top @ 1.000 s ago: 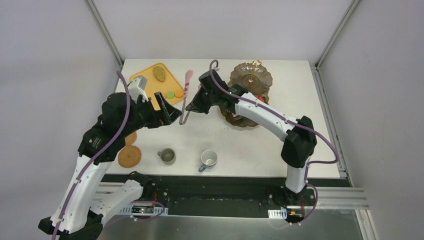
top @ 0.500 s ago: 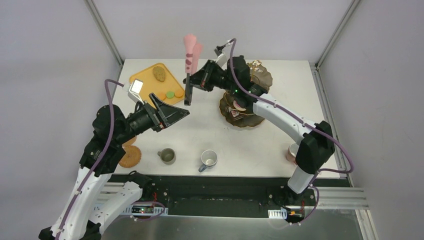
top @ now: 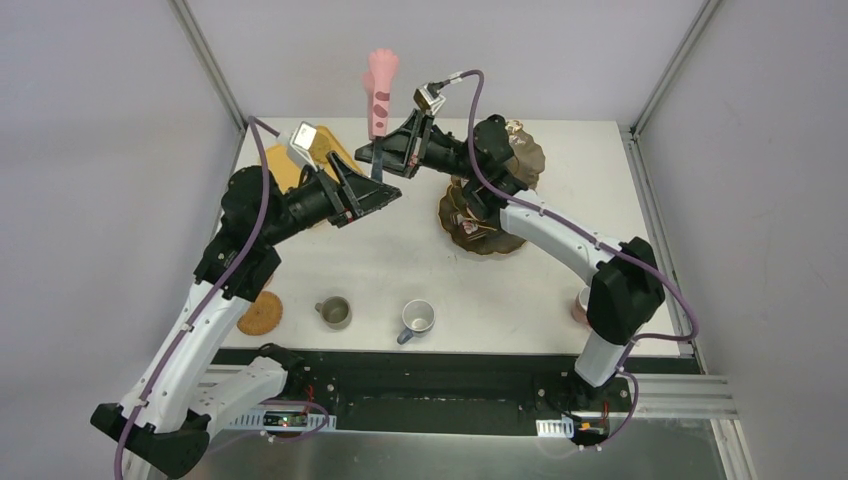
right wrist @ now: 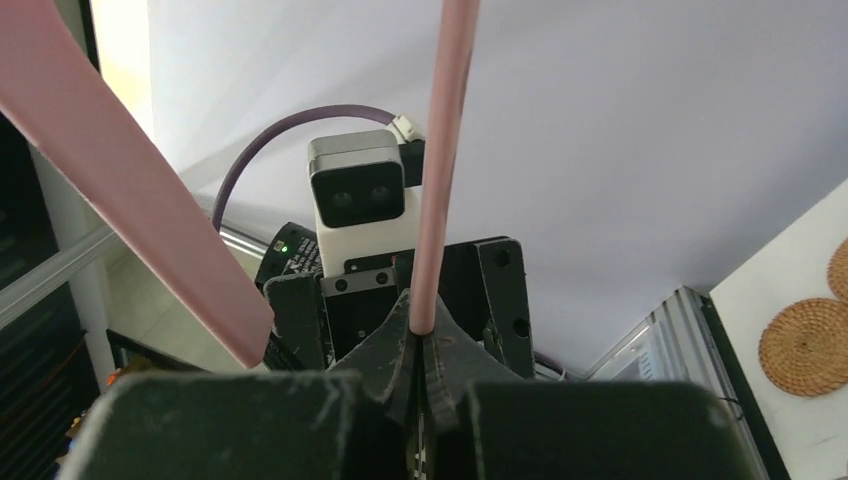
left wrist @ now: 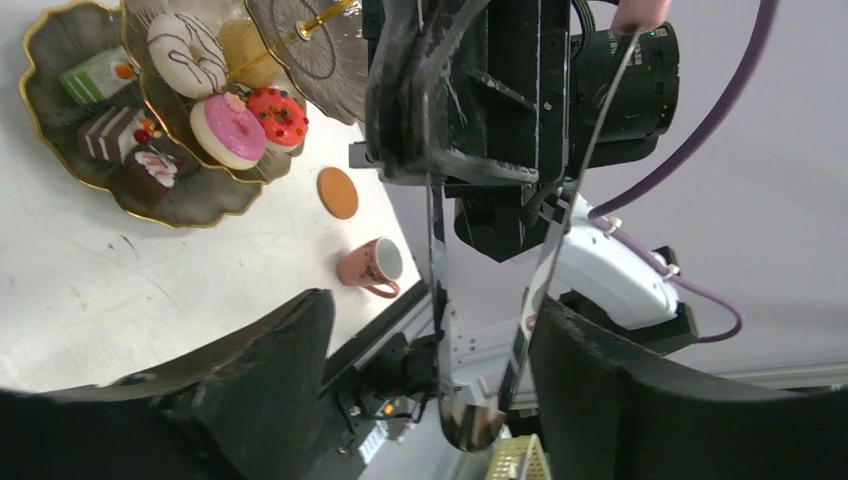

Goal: Serve the afternoon tea
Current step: Adjust the clamp.

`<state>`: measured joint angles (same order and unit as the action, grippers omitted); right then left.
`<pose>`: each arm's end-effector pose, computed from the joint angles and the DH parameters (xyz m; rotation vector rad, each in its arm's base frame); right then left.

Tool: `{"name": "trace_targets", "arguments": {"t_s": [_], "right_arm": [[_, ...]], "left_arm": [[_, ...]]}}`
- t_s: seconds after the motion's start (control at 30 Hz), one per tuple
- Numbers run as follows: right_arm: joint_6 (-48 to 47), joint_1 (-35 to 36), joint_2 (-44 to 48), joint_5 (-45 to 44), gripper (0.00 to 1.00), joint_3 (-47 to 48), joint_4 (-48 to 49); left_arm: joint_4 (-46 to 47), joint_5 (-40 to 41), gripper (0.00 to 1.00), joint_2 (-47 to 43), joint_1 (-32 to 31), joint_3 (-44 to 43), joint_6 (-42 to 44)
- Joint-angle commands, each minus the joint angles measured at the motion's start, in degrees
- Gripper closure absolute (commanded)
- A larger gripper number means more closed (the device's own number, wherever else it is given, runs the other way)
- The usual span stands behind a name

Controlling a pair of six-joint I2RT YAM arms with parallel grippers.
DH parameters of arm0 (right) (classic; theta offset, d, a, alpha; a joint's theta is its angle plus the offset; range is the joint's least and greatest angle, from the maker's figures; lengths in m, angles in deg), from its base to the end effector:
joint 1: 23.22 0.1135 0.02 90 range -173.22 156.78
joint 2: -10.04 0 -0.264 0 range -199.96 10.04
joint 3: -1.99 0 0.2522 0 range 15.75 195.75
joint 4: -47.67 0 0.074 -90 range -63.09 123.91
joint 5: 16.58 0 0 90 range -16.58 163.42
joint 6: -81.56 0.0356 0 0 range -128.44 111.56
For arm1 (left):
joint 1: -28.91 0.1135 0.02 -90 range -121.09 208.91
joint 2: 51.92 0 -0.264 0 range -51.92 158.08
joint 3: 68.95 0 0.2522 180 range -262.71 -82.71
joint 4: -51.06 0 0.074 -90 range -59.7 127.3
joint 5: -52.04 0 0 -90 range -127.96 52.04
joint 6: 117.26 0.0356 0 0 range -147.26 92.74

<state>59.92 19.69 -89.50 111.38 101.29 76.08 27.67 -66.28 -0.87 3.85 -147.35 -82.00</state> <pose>0.2824 0.2924 0.4210 -0.4341 1.4071 2.0080 0.1587 -0.0929 0.4420 0.0086 1.7045 -1.4495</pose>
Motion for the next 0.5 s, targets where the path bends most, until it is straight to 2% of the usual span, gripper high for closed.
{"name": "trace_targets", "arguments": {"t_s": [0.0, 0.23, 0.47], "right_arm": [[3.99, 1.14, -0.01, 1.07, 1.00, 0.80, 9.02], [3.22, 1.61, -0.36, -0.94, 0.99, 0.30, 4.44], [-1.17, 0.95, 2.84, -5.52, 0.63, -0.67, -6.22]], "left_arm": [[4.72, -0.19, 0.38, -1.07, 0.15, -3.40, 2.33], [5.16, 2.14, 0.65, -0.69, 0.18, -4.01, 3.24], [-1.29, 3.96, 0.88, -2.66, 0.18, -4.32, 6.44]]}}
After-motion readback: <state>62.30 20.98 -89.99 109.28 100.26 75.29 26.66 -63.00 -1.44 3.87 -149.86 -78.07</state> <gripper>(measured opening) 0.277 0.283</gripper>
